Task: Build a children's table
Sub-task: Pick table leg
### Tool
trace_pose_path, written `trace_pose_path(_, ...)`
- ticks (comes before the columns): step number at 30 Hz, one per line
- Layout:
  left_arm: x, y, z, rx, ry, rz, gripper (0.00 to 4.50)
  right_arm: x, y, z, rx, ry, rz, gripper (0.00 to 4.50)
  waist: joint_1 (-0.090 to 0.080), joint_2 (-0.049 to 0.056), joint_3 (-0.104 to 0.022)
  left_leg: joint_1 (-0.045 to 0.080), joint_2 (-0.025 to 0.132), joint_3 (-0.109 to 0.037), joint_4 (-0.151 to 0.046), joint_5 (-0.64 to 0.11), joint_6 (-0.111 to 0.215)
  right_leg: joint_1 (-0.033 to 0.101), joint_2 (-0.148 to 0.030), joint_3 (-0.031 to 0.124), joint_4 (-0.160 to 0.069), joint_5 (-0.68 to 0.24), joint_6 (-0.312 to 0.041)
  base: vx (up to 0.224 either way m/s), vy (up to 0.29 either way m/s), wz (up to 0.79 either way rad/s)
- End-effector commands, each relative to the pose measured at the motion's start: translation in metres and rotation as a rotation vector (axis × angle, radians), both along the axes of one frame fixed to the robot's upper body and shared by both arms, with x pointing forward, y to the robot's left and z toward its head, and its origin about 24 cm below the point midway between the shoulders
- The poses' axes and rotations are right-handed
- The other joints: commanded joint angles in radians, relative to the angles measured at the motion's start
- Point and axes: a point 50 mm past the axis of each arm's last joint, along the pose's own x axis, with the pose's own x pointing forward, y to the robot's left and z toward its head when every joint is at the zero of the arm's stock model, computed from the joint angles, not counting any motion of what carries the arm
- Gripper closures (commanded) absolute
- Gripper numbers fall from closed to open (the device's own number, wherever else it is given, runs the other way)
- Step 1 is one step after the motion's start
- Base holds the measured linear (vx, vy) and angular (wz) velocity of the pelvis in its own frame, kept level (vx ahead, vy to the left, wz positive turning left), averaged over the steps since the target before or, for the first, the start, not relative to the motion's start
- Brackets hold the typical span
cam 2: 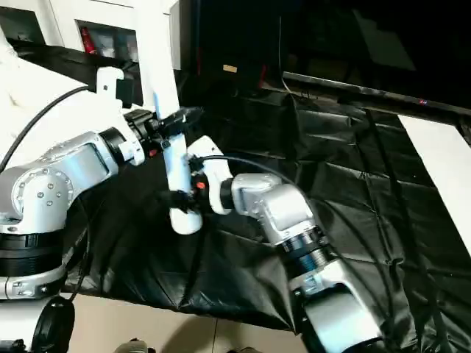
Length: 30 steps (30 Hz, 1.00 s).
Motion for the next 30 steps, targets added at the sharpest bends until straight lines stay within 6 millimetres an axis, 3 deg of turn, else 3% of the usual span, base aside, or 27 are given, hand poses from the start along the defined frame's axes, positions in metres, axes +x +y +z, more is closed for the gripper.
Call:
trace_pose_path(1,-0.003,-0.004,0.009,0.014,-0.093,0.002,1.58,0.005,-0.009,0.002,0.031,-0.023,-0.069,2.60,0.001,0.024,-0.074,-0.001,0.033,-0.007,-0.072,-0.052,-0.045,0.072,-0.081,0.054,-0.057,-0.088,-0.153,0.000,0.000,0.00)
trace_pose_path(5,-0.005,0.002,0.017,-0.060,-0.156,0.148,1.57,0.011,-0.016,0.004,0.086,-0.095,-0.195,2.60,-0.001,0.023,-0.073,-0.001,0.037,-0.006,-0.073,-0.068,-0.048,0.072,-0.083,0.056,-0.059,-0.085,-0.153,0.000,0.000,0.00)
trace_pose_path(7,-0.010,0.004,0.017,-0.056,-0.180,0.170,1.57,0.013,-0.022,0.006,0.109,-0.131,-0.262,2.60,-0.002,0.017,-0.073,-0.003,0.032,-0.005,-0.073,-0.073,-0.046,0.074,-0.079,0.055,-0.061,-0.108,-0.141,0.000,0.000,0.00)
trace_pose_path(10,-0.014,0.006,0.017,-0.040,-0.215,0.187,1.57,0.012,-0.027,0.006,0.127,-0.149,-0.302,2.60,-0.002,0.019,-0.069,-0.002,0.033,-0.004,-0.074,-0.100,-0.044,0.069,-0.080,0.055,-0.069,-0.170,-0.111,0.000,0.000,0.00)
trace_pose_path(14,-0.018,0.015,0.008,0.051,-0.241,0.214,1.57,0.013,-0.039,0.004,0.103,-0.190,-0.393,2.61,-0.007,0.018,-0.069,-0.003,0.031,-0.006,-0.076,-0.088,-0.042,0.066,-0.074,0.054,-0.070,-0.185,-0.079,0.000,0.000,0.00)
trace_pose_path(16,-0.018,0.032,-0.007,0.163,-0.239,0.327,1.57,0.013,-0.052,-0.001,0.063,-0.228,-0.486,2.61,-0.008,0.017,-0.070,-0.002,0.031,-0.004,-0.075,-0.086,-0.044,0.065,-0.074,0.055,-0.069,-0.185,-0.073,0.000,0.000,0.00)
trace_pose_path(17,-0.018,0.040,-0.016,0.236,-0.233,0.390,1.57,0.013,-0.058,-0.005,0.061,-0.225,-0.535,2.61,-0.008,0.016,-0.067,-0.002,0.033,-0.006,-0.078,-0.106,-0.042,0.063,-0.073,0.055,-0.074,-0.219,-0.050,0.000,0.000,0.00)
trace_pose_path(20,-0.017,0.067,-0.037,0.396,-0.199,0.579,1.57,0.012,-0.078,-0.016,-0.024,-0.246,-0.665,2.61,-0.012,0.018,-0.069,0.000,0.030,-0.006,-0.078,-0.105,-0.049,0.062,-0.069,0.054,-0.074,-0.224,-0.028,0.000,0.000,0.00)
trace_pose_path(22,-0.019,0.078,-0.045,0.453,-0.194,0.639,1.57,0.012,-0.089,-0.018,-0.039,-0.250,-0.760,2.61,-0.010,0.016,-0.072,-0.002,0.022,0.001,-0.074,-0.092,-0.029,0.064,-0.078,0.063,-0.074,-0.205,-0.037,0.000,0.000,0.00)
trace_pose_path(23,-0.019,0.078,-0.045,0.453,-0.194,0.639,1.57,0.012,-0.089,-0.018,-0.039,-0.250,-0.760,2.61,-0.005,0.014,-0.074,-0.004,0.018,0.006,-0.071,-0.082,0.001,0.070,-0.091,0.071,-0.074,-0.197,-0.061,0.000,0.000,0.00)
trace_pose_path(24,-0.021,0.084,-0.050,0.468,-0.187,0.665,1.57,0.012,-0.097,-0.017,-0.044,-0.276,-0.829,2.61,0.002,0.014,-0.073,-0.008,0.015,0.009,-0.066,-0.078,0.037,0.075,-0.110,0.081,-0.080,-0.206,-0.087,0.000,0.000,0.00)
trace_pose_path(25,-0.022,0.086,-0.051,0.470,-0.183,0.674,1.57,0.012,-0.100,-0.016,-0.050,-0.291,-0.853,2.61,0.008,0.022,-0.068,-0.012,0.016,0.010,-0.058,-0.084,0.064,0.077,-0.133,0.095,-0.097,-0.245,-0.107,0.000,0.000,0.00)
trace_pose_path(26,-0.024,0.089,-0.054,0.472,-0.175,0.692,1.57,0.011,-0.104,-0.014,-0.062,-0.325,-0.891,2.61,0.013,0.016,-0.068,-0.016,0.015,0.006,-0.047,-0.086,0.078,0.085,-0.152,0.106,-0.105,-0.273,-0.112,0.000,0.000,0.00)
trace_pose_path(27,-0.027,0.092,-0.058,0.486,-0.168,0.702,1.57,0.010,-0.109,-0.012,-0.065,-0.372,-0.918,2.61,0.026,0.021,-0.069,-0.021,0.024,-0.010,-0.026,-0.077,0.094,0.094,-0.191,0.128,-0.116,-0.308,-0.134,0.000,0.000,0.00)
trace_pose_path(28,-0.028,0.093,-0.060,0.494,-0.166,0.705,1.57,0.009,-0.111,-0.011,-0.066,-0.397,-0.929,2.61,0.030,0.022,-0.067,-0.021,0.030,-0.014,-0.025,-0.070,0.097,0.092,-0.197,0.129,-0.121,-0.318,-0.146,0.000,0.000,0.00)
trace_pose_path(29,-0.029,0.094,-0.061,0.496,-0.165,0.706,1.57,0.008,-0.111,-0.011,-0.066,-0.402,-0.931,2.61,0.026,0.030,-0.062,-0.013,0.036,-0.011,-0.039,-0.074,0.096,0.080,-0.176,0.114,-0.119,-0.318,-0.168,-0.008,0.067,0.03)
trace_pose_path(30,-0.030,0.095,-0.064,0.508,-0.162,0.712,1.57,0.007,-0.112,-0.011,-0.055,-0.416,-0.954,2.61,0.013,0.032,-0.063,0.000,0.032,0.003,-0.056,-0.087,0.102,0.070,-0.137,0.092,-0.106,-0.293,-0.176,-0.006,0.075,0.08)
